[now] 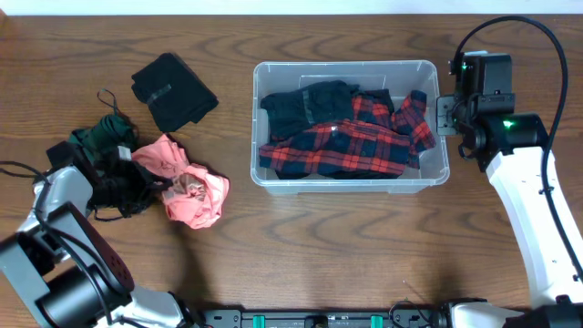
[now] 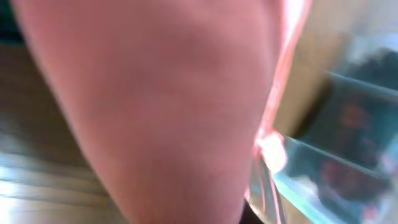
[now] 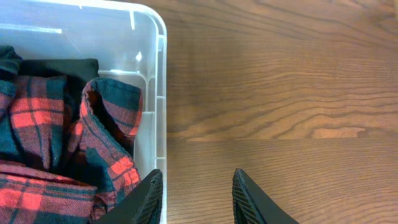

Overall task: Pack container
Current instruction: 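Grasp the pink printed shirt with the left gripper, then carry the pink shirt into the bin's right side and release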

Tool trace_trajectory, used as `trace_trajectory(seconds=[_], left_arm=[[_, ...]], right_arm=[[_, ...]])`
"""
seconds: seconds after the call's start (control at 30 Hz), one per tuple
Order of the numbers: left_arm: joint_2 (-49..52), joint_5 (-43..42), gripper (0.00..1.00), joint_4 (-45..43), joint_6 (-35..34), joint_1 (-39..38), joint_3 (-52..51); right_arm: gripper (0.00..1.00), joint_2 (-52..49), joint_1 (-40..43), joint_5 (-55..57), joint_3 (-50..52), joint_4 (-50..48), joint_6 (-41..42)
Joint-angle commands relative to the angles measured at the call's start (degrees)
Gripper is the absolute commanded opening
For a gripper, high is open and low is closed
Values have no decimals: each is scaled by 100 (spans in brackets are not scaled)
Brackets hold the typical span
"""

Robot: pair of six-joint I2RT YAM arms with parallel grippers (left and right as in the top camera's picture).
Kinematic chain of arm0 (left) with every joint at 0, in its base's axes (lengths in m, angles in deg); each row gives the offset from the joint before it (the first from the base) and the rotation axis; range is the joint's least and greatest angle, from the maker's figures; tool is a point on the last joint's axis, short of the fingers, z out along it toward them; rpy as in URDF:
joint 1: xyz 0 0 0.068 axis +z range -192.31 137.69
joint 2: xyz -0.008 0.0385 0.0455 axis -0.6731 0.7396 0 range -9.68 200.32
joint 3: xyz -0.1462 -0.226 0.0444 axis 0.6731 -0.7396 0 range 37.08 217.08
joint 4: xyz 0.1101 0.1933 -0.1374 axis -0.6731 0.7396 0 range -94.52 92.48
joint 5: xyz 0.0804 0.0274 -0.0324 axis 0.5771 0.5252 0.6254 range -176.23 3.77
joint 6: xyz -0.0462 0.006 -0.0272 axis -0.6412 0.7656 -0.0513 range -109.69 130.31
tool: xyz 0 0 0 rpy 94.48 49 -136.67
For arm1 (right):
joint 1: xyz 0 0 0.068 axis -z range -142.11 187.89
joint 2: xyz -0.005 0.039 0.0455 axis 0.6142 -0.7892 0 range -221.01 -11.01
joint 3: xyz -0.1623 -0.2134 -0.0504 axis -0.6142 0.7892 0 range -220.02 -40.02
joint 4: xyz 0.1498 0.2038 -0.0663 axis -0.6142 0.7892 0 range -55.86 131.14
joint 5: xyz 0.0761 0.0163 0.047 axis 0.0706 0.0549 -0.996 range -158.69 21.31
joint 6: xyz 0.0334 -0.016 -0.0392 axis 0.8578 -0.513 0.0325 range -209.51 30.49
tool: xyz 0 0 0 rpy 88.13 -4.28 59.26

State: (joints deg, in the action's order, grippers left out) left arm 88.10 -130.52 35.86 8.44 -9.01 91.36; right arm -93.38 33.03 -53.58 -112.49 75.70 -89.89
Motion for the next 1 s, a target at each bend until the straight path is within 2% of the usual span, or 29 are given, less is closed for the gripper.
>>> trace_trajectory(seconds=[0.0, 0.1, 0.23, 0.37, 0.47, 0.6, 0.73, 0.87, 0.97], left_arm=[[-813, -1034, 6, 44, 297, -70, 35], [-1711, -1078, 6, 39, 221, -254, 46], [-3051, -1075, 6, -306, -367, -776, 57], [-4089, -997, 6, -1126, -776, -1749, 61], [-4419, -516, 6, -2057, -1534, -2697, 61], [-4183, 170, 6, -3591, -2465, -4087, 61], [-3344, 651, 6, -4725, -3067, -5226, 61], [-2098, 647, 6, -5668, -3672, -6035, 92], [-1178, 422, 6, -6137, -3746, -6443, 328]], right_arm=[[37, 415, 136, 317, 15, -20, 55], [39, 640, 227, 400, 15, 9, -66], [39, 859, 345, 400, 15, 94, -96], [39, 1003, 546, 444, 15, 162, 72], [39, 1086, 745, 437, 15, 245, 232], [38, 1091, 861, 437, 15, 382, 229], [38, 1091, 859, 439, 15, 439, 229], [38, 1091, 861, 439, 15, 455, 227], [38, 1091, 859, 439, 15, 457, 227]])
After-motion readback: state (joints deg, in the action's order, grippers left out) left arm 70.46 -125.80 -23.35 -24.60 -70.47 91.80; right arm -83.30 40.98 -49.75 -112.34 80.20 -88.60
